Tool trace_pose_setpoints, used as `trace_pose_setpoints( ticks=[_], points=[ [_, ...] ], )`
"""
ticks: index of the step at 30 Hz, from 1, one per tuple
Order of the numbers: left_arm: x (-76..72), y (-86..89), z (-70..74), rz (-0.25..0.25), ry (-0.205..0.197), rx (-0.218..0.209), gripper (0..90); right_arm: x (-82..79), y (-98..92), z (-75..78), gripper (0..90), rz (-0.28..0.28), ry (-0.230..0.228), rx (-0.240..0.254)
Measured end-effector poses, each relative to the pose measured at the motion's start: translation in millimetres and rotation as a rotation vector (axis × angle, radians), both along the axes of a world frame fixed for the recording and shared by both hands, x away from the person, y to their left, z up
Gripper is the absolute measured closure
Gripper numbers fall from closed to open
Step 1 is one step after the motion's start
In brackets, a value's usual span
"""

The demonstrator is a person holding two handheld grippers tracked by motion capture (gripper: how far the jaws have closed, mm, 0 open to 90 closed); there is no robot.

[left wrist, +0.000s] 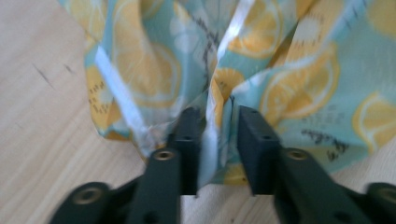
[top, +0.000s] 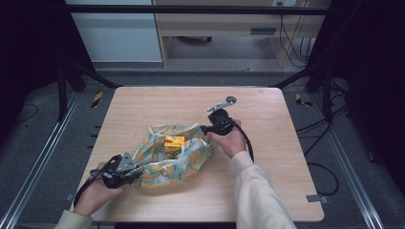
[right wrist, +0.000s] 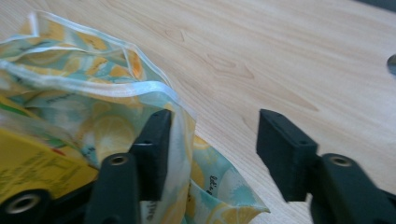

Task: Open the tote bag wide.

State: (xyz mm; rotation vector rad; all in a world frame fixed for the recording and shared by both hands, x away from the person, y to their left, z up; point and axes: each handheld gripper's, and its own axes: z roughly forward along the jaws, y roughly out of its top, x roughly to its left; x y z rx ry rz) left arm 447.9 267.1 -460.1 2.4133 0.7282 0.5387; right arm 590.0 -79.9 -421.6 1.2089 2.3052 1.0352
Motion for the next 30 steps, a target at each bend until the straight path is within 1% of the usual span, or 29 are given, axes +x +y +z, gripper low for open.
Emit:
trace_pose_setpoints(
  ticks=[2,5,6,7,8,9,11,12,13,14,15,16,17,18,19,20,21,23,25,27,29,30],
  points=[
    [-1.1,-0.8,5.4,-0.001,-0.017,-0.020,56.7,-3.7,-1.1,8.2,39.2,0.007,-0.024,0.005],
    [-3.6,-2.7,13.0,0.001,-0.044,-0.052,48.1,-8.0,-2.5,18.3,35.1,0.018,-0.039,0.017],
    [-4.3,-2.5,16.0,0.000,-0.050,-0.057,45.9,-9.4,-3.3,21.5,33.9,0.025,-0.046,0.023],
    [-5.0,-2.6,18.4,0.005,-0.053,-0.075,43.7,-10.9,-3.9,24.8,32.2,0.025,-0.046,0.034],
    [-5.3,-2.5,21.1,0.004,-0.056,-0.087,41.9,-14.1,-5.2,31.3,30.9,0.039,-0.061,0.051],
    [-5.4,-2.5,23.4,0.003,-0.062,-0.097,41.9,-14.1,-5.2,31.3,30.9,0.039,-0.061,0.051],
    [-4.1,-2.8,27.7,0.012,-0.071,-0.098,40.5,-18.4,-5.6,36.8,29.9,0.039,-0.069,0.053],
    [-3.1,-3.1,29.6,0.015,-0.074,-0.097,39.0,-25.8,-7.0,41.8,29.4,0.047,-0.077,0.053],
    [-2.0,-3.2,31.5,0.018,-0.075,-0.094,39.0,-25.8,-7.0,41.8,29.4,0.047,-0.077,0.053],
    [-0.7,-3.3,33.5,0.029,-0.080,-0.094,38.8,-37.2,-9.1,45.7,29.2,0.057,-0.091,0.058],
    [0.8,-2.9,35.3,0.031,-0.083,-0.092,38.8,-37.2,-9.1,45.7,29.2,0.057,-0.091,0.058],
    [3.6,-2.7,38.2,0.037,-0.088,-0.094,38.5,-42.5,-9.8,46.8,29.2,0.059,-0.095,0.059],
    [6.1,-3.1,40.1,0.047,-0.092,-0.102,38.4,-51.9,-11.3,47.7,29.0,0.067,-0.103,0.059],
    [9.1,-3.2,42.5,0.051,-0.098,-0.091,37.9,-59.9,-12.6,47.4,28.7,0.073,-0.104,0.061],
    [11.8,-3.7,43.5,0.052,-0.101,-0.093,37.1,-68.3,-13.8,46.7,28.5,0.082,-0.105,0.065],
    [15.7,-4.9,44.6,0.055,-0.100,-0.095,36.9,-74.7,-14.6,46.0,27.8,0.090,-0.106,0.066],
    [20.2,-5.7,45.9,0.060,-0.102,-0.087,36.6,-82.6,-15.4,44.8,27.3,0.099,-0.106,0.067],
    [32.1,-7.5,47.1,0.073,-0.101,-0.086,35.7,-97.5,-17.0,41.8,26.3,0.112,-0.102,0.080],
    [42.8,-8.0,46.9,0.086,-0.101,-0.078,35.0,-108.1,-16.7,40.6,26.0,0.116,-0.105,0.087],
    [51.8,-8.1,45.2,0.102,-0.093,-0.083,34.8,-115.7,-14.7,40.0,25.3,0.129,-0.107,0.092],
    [61.0,-8.2,39.8,0.121,-0.092,-0.094,34.8,-121.6,-11.1,38.3,24.6,0.130,-0.112,0.079],
    [64.3,-7.8,36.9,0.124,-0.091,-0.098,34.6,-123.7,-9.1,36.2,23.3,0.131,-0.105,0.075]
  ],
)
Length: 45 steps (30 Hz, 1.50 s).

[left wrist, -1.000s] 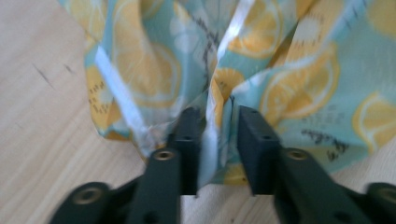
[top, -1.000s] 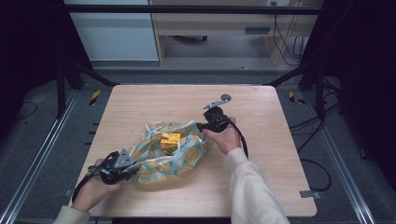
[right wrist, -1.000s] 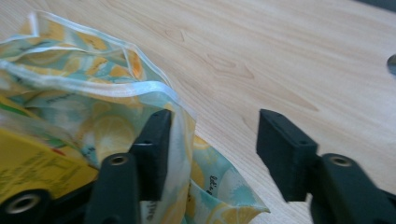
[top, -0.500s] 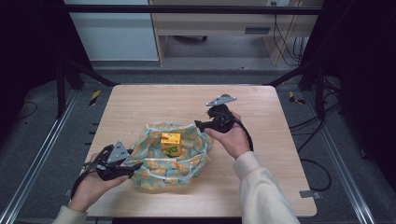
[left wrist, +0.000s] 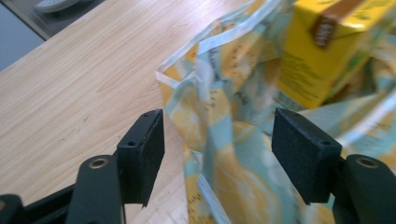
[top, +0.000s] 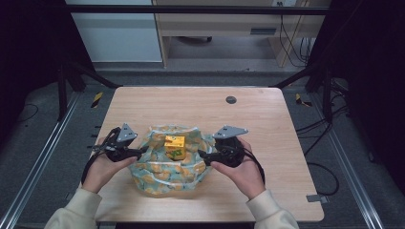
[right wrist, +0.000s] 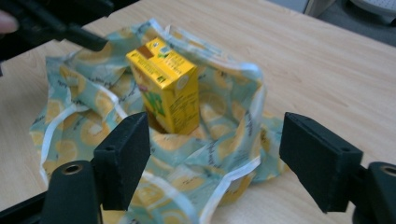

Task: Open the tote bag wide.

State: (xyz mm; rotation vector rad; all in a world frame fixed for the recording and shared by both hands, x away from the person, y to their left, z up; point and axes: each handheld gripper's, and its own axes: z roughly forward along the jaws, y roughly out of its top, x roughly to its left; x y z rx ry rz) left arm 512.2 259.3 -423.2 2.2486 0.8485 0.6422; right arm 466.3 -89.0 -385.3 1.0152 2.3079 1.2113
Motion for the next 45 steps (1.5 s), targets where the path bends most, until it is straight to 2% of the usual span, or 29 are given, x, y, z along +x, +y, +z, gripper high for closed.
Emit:
trace_pose_setpoints(
  ticks=[4,9,12,13,16,19,20,22,23,24,25,26,32,36,39,43,44,45],
  points=[
    [5.4,-0.1,-12.1,0.010,0.008,0.026,36.2,-9.0,8.8,-17.1,20.3,0.008,0.029,-0.023],
    [4.7,1.8,-20.3,0.011,0.025,0.022,42.1,-15.2,15.3,-43.8,19.5,0.011,0.057,-0.054],
    [4.3,2.3,-24.3,0.010,0.042,0.029,52.8,-15.2,15.8,-62.2,20.8,0.003,0.086,-0.082],
    [4.4,2.8,-24.3,0.006,0.040,0.043,52.8,-15.2,15.8,-62.2,20.8,0.003,0.086,-0.082],
    [4.3,1.3,-26.4,0.014,0.026,0.036,61.6,-15.0,14.2,-71.0,23.3,-0.015,0.111,-0.092],
    [3.7,0.6,-27.3,0.007,0.023,0.055,69.0,-15.6,14.7,-81.7,27.2,-0.014,0.159,-0.112],
    [2.4,0.7,-27.7,0.005,0.014,0.057,74.1,-16.7,15.6,-86.7,30.3,-0.002,0.174,-0.127],
    [1.9,1.3,-27.5,0.004,0.009,0.057,76.0,-17.1,16.1,-88.5,32.1,0.001,0.179,-0.136],
    [1.8,1.9,-27.4,0.008,0.003,0.055,78.0,-18.4,16.7,-89.6,36.0,-0.007,0.199,-0.139],
    [1.9,3.0,-26.6,0.011,0.003,0.054,80.5,-19.8,15.8,-89.7,45.2,0.003,0.191,-0.141],
    [2.0,3.7,-26.4,0.016,-0.003,0.045,80.5,-19.8,15.8,-89.7,45.2,0.003,0.191,-0.141],
    [2.0,4.4,-26.0,0.021,-0.005,0.038,81.7,-20.6,15.9,-89.4,49.9,0.006,0.193,-0.142],
    [1.7,4.8,-24.0,0.027,-0.020,0.013,86.9,-22.8,16.5,-90.8,84.4,0.062,0.190,-0.163],
    [3.8,5.9,-22.7,0.039,-0.039,0.007,87.2,-21.0,12.7,-88.2,88.8,0.058,0.174,-0.149],
    [7.5,8.4,-18.6,0.056,-0.048,-0.025,87.4,-17.4,5.0,-82.7,89.9,0.042,0.154,-0.127],
    [10.3,9.3,-14.2,0.067,-0.076,-0.048,88.1,-11.8,-10.2,-75.6,90.0,-0.001,0.129,-0.101],
    [12.3,8.1,-16.0,0.065,-0.066,-0.039,88.2,-7.8,-18.6,-74.5,90.0,-0.027,0.126,-0.089],
    [12.3,8.1,-16.0,0.065,-0.066,-0.039,88.2,-7.8,-18.6,-74.5,90.0,-0.027,0.126,-0.089]
  ],
)
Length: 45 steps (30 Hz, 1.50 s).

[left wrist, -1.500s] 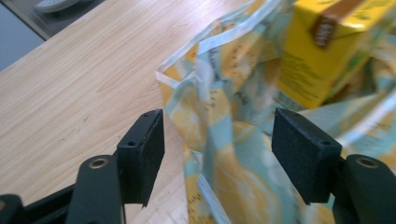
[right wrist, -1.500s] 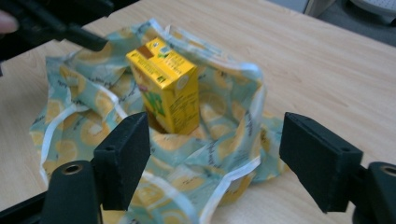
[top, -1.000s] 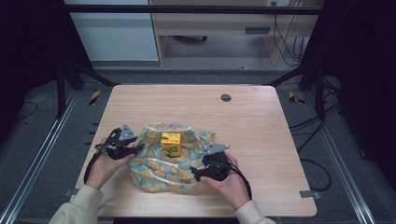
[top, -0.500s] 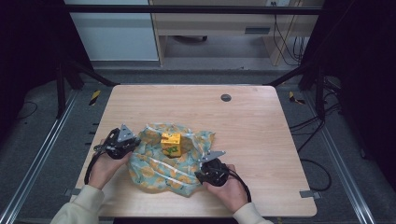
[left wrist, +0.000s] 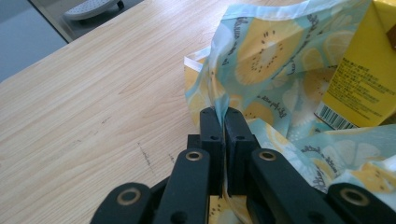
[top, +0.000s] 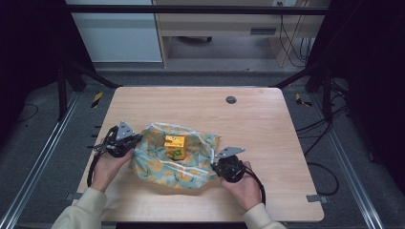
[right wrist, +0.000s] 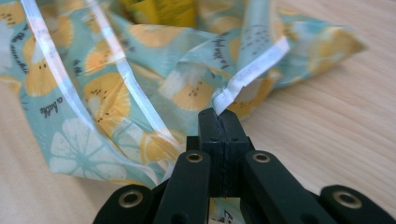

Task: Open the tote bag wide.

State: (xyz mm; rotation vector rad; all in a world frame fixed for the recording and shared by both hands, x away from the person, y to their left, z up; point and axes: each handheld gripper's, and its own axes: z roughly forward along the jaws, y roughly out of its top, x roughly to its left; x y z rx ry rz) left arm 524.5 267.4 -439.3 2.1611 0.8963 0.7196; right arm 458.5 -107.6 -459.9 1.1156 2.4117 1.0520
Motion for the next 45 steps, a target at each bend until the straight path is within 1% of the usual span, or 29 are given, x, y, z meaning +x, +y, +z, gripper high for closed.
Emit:
trace_pose_setpoints(
  ticks=[2,3,4,5,6,7,8,9,11,14,15,16,17,19,21,24,26,30,39,40,45],
  points=[
    [2.2,-2.4,-4.8,0.000,0.010,0.021,88.2,4.4,-5.7,-1.8,90.0,-0.024,0.006,0.008],
    [3.0,-3.0,-6.6,-0.002,0.014,0.030,88.2,6.4,-7.7,-3.0,90.0,-0.032,0.013,0.003],
    [3.8,-3.5,-9.0,-0.004,0.023,0.043,88.2,8.1,-9.0,-4.5,90.0,-0.035,0.014,0.005],
    [4.1,-3.6,-10.4,-0.004,0.024,0.052,88.2,10.1,-10.7,-5.9,90.0,-0.039,0.018,-0.005],
    [4.6,-3.2,-11.6,-0.006,0.032,0.069,88.2,10.9,-10.8,-6.9,90.0,-0.046,0.022,0.000],
    [5.4,-2.5,-13.6,-0.005,0.040,0.082,88.2,12.4,-12.1,-8.1,90.0,-0.043,0.022,-0.010],
    [6.0,-1.7,-15.0,-0.003,0.047,0.083,88.2,13.6,-13.2,-9.5,90.0,-0.051,0.030,-0.018],
    [7.0,-0.5,-17.5,0.000,0.057,0.079,88.2,14.8,-13.7,-10.6,90.0,-0.052,0.028,-0.022],
    [8.1,0.5,-20.6,0.003,0.066,0.082,88.1,17.1,-16.2,-13.2,90.0,-0.052,0.035,-0.033],
    [9.1,0.1,-25.5,0.006,0.065,0.106,88.1,19.2,-18.0,-15.8,90.0,-0.058,0.046,-0.036],
    [10.1,-1.5,-29.5,0.003,0.069,0.131,88.1,19.7,-18.3,-16.7,90.0,-0.058,0.051,-0.038],
    [10.1,-1.5,-29.5,0.003,0.069,0.131,88.1,19.7,-18.3,-16.7,90.0,-0.058,0.051,-0.038],
    [11.4,-2.4,-33.3,0.001,0.076,0.146,88.2,20.0,-19.2,-17.4,90.0,-0.058,0.052,-0.049],
    [11.8,-2.5,-34.7,0.002,0.080,0.146,88.1,20.0,-19.2,-17.9,90.0,-0.063,0.055,-0.047],
    [12.7,-2.8,-36.9,0.003,0.086,0.154,88.2,20.3,-20.2,-18.3,90.0,-0.063,0.054,-0.052],
    [14.0,-1.5,-37.6,0.004,0.087,0.153,88.2,20.4,-21.3,-18.2,90.0,-0.070,0.061,-0.059],
    [14.7,-0.2,-38.2,0.006,0.094,0.145,88.3,20.7,-21.8,-18.8,90.0,-0.071,0.063,-0.057],
    [15.7,0.6,-39.2,0.005,0.095,0.149,88.4,20.8,-21.8,-19.1,90.0,-0.073,0.068,-0.069],
    [17.2,2.9,-40.4,0.006,0.101,0.142,88.4,20.7,-23.3,-18.9,90.0,-0.084,0.074,-0.085],
    [17.4,3.1,-40.9,0.008,0.103,0.136,88.4,20.9,-23.5,-19.1,90.0,-0.082,0.072,-0.087],
    [17.3,3.4,-40.0,0.012,0.096,0.144,88.5,20.6,-23.3,-18.8,90.0,-0.083,0.072,-0.090]
  ],
)
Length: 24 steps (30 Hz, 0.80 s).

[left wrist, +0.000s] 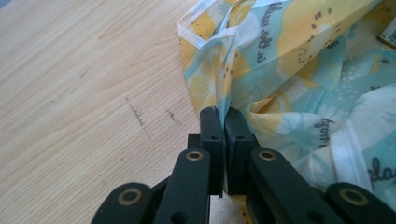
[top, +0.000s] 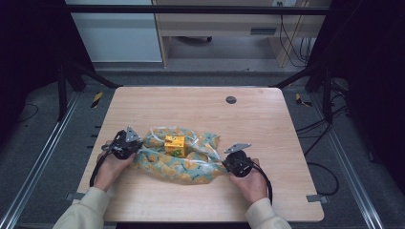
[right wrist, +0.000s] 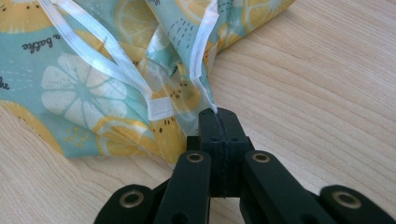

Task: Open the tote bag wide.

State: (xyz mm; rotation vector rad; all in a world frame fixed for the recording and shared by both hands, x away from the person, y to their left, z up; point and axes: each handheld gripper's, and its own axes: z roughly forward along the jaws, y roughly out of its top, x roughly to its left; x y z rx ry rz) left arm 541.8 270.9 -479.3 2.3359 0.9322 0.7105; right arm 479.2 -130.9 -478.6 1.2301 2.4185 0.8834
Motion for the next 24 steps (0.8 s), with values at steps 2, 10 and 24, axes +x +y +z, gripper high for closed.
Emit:
trace_pose_setpoints(
  ticks=[2,10,24],
  points=[
    [-0.2,-0.5,0.0,0.003,-0.006,-0.001,88.7,-0.3,0.0,0.2,90.0,-0.001,0.002,-0.002],
    [1.0,-1.8,-2.8,0.002,-0.002,0.013,88.8,-1.2,0.0,-0.7,90.0,-0.002,0.007,-0.021],
    [-12.0,10.0,21.7,0.057,-0.030,-0.168,45.4,-10.0,-3.1,18.8,46.3,0.007,-0.157,0.100]
  ],
)
